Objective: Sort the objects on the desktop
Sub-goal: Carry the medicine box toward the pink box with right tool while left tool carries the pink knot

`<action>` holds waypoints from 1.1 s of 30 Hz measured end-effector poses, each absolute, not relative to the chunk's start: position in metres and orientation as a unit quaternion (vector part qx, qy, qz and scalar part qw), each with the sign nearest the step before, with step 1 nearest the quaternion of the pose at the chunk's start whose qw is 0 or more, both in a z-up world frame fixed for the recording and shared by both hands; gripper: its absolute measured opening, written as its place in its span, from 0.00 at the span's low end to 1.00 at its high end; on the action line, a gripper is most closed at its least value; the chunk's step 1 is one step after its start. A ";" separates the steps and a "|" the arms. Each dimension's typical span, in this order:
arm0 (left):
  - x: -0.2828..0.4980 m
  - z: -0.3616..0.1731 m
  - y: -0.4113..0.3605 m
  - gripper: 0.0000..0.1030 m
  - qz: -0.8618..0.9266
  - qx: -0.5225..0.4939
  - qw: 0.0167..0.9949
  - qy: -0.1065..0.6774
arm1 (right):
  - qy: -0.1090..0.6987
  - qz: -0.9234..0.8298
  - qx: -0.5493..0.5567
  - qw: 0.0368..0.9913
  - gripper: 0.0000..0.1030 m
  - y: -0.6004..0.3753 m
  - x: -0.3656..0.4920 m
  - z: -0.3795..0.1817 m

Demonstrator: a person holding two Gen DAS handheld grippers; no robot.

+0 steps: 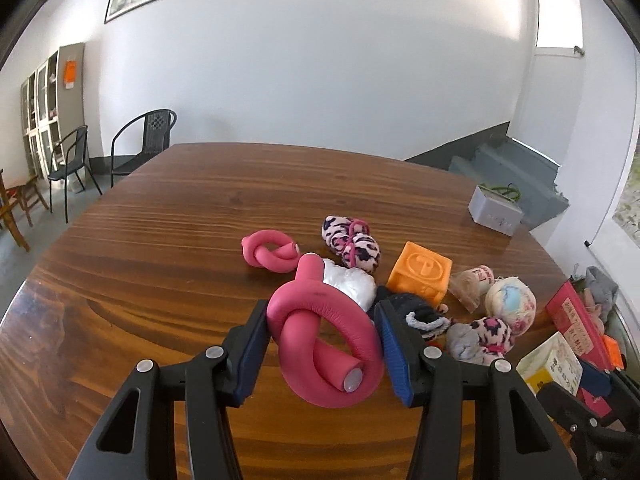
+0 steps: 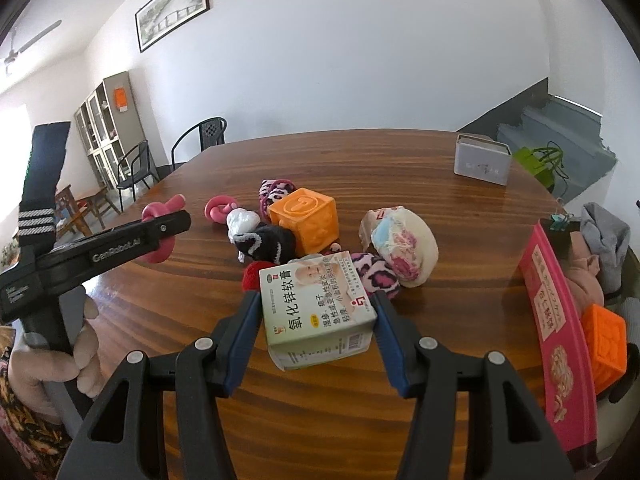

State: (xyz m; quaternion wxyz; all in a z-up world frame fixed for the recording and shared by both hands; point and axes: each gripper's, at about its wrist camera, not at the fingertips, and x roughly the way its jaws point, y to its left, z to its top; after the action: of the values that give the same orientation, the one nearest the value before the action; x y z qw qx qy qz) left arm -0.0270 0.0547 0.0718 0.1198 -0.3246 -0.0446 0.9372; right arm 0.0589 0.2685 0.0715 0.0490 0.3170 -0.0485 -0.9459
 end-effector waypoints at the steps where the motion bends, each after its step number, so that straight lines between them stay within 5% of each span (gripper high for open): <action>1: -0.027 0.072 0.054 0.53 0.937 -0.324 0.120 -0.046 | -0.051 -0.947 0.315 0.047 0.58 0.270 0.059 0.072; 14: -0.011 0.085 0.054 0.52 0.945 -0.299 0.125 -0.049 | -0.075 -0.956 0.283 0.027 0.58 0.284 0.073 0.085; 33: 0.027 0.112 0.127 0.52 0.934 -0.283 0.216 -0.021 | -0.138 -0.966 0.168 -0.138 0.58 0.409 0.175 0.130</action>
State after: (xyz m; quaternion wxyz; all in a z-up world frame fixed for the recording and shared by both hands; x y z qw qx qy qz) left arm 0.0273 0.1271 0.1117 0.2157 -0.2828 -0.0208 0.9344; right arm 0.1751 0.4093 0.1298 -0.1377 0.1681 -0.1377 -0.9663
